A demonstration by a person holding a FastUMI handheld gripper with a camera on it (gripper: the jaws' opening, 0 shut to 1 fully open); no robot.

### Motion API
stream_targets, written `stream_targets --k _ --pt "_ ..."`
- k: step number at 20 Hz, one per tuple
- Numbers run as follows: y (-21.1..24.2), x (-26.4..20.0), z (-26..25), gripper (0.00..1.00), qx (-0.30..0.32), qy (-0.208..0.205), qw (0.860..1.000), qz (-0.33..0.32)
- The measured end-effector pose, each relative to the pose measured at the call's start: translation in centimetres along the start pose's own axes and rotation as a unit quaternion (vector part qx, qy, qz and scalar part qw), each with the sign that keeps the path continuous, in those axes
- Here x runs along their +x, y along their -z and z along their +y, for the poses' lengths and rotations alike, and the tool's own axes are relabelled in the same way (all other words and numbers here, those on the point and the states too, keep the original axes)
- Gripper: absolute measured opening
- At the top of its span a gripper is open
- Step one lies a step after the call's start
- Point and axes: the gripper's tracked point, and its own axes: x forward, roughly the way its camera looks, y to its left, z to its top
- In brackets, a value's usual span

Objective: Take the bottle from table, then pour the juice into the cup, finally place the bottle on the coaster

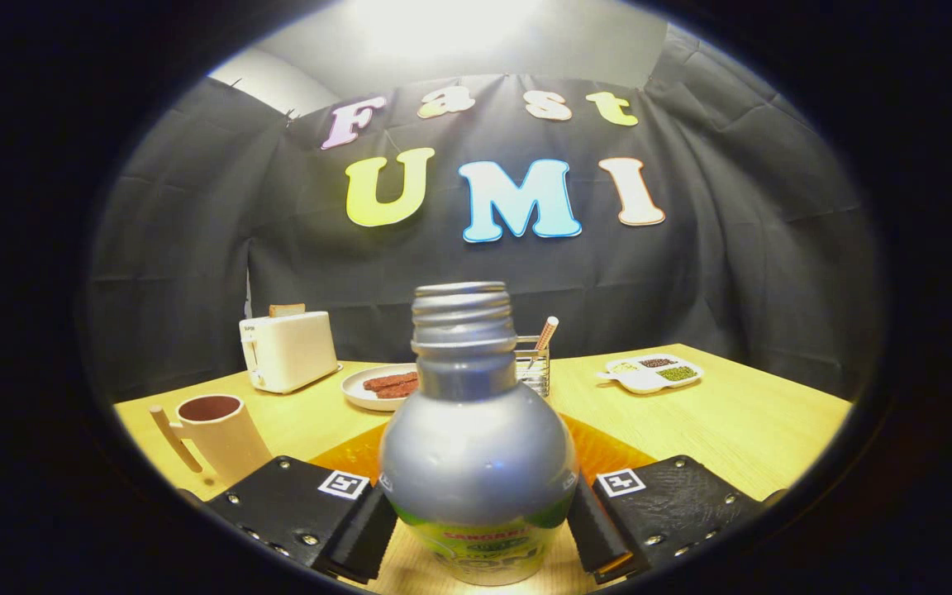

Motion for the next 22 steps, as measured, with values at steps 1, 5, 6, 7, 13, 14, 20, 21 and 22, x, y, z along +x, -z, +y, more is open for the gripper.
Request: stream_targets --k 1,5,6,7,13,14,20,21,22 --pt "-0.4 -0.3 0.3 0.84 -0.01 -0.002 1.0 -0.002" --pt "-2.4 0.4 2.0 0.83 -0.063 0.0 0.998 -0.021" --pt "-2.9 0.7 2.5 0.83 -0.083 0.004 0.996 -0.022" --pt "-3.2 1.1 3.1 0.83 -0.105 0.005 0.994 -0.022" --pt "-3.2 3.3 6.9 0.83 -0.244 -0.008 0.97 -0.016" --pt "-2.9 3.6 7.5 0.83 -0.267 -0.012 0.963 -0.01" --pt "-1.4 4.7 8.9 0.83 -0.375 -0.014 0.927 0.002" --pt "-1.2 4.7 9.0 0.83 -0.387 -0.012 0.922 0.002" --pt "-1.1 4.6 9.2 0.83 -0.397 -0.012 0.918 0.002"
